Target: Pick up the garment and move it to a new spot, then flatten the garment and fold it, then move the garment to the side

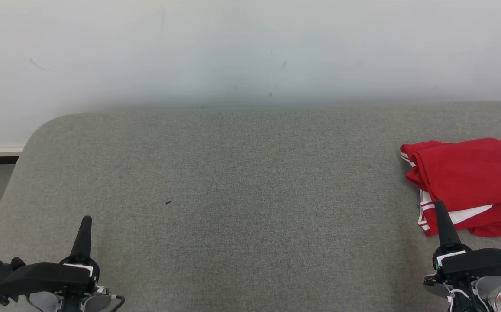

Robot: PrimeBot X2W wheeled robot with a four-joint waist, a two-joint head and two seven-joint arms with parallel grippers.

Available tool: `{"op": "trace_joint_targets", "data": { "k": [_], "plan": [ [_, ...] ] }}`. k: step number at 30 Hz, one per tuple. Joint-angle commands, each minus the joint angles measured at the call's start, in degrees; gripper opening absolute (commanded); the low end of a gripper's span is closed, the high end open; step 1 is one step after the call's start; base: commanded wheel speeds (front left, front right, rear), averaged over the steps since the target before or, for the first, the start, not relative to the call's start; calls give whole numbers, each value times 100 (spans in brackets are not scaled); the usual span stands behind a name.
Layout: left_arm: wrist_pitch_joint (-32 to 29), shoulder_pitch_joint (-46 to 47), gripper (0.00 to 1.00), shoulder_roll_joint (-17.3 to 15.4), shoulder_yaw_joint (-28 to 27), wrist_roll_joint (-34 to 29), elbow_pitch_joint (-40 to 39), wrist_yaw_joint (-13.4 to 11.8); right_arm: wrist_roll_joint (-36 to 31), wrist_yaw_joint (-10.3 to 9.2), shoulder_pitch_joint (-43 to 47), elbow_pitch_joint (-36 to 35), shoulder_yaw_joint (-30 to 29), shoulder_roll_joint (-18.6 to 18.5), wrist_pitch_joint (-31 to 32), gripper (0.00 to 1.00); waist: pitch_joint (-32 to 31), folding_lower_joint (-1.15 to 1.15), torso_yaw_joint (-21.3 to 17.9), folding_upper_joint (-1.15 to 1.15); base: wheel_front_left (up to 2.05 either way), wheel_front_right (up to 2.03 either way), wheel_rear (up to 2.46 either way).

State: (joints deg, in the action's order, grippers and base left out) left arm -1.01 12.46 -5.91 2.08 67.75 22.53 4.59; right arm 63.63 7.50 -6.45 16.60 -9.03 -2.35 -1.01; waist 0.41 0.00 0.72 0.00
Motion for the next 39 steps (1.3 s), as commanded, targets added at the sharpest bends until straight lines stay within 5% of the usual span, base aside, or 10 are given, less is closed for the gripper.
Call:
{"op": "trace_joint_targets", "data": {
  "k": [1,39],
  "plan": [
    [-46,168,0,-9,-69,161,-10,38,156,1,-132,-32,-26,-56,27,0,-1,0,-2,0,0,0,0],
    [-590,565,0,204,-501,1708,327,218,1968,0,-295,46,-68,-68,357,0,-15,0,-48,0,0,0,0]
  ]
}}
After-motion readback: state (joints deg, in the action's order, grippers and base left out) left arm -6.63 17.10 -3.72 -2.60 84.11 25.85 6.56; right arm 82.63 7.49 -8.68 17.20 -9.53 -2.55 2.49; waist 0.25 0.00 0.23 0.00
